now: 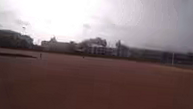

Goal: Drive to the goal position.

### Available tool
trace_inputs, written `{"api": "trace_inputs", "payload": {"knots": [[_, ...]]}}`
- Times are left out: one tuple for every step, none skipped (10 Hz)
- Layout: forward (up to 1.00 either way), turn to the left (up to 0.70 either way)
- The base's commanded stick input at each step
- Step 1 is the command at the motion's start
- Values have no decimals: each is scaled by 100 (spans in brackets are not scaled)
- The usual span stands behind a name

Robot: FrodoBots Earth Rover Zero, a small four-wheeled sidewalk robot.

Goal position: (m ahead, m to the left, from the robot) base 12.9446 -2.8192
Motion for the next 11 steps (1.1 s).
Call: {"api": "trace_inputs", "payload": {"knots": [[50, 0], [50, 0], [50, 0], [50, 0], [50, 0], [50, 0], [50, 0], [50, 0], [50, 0], [50, 0], [50, 0]]}}
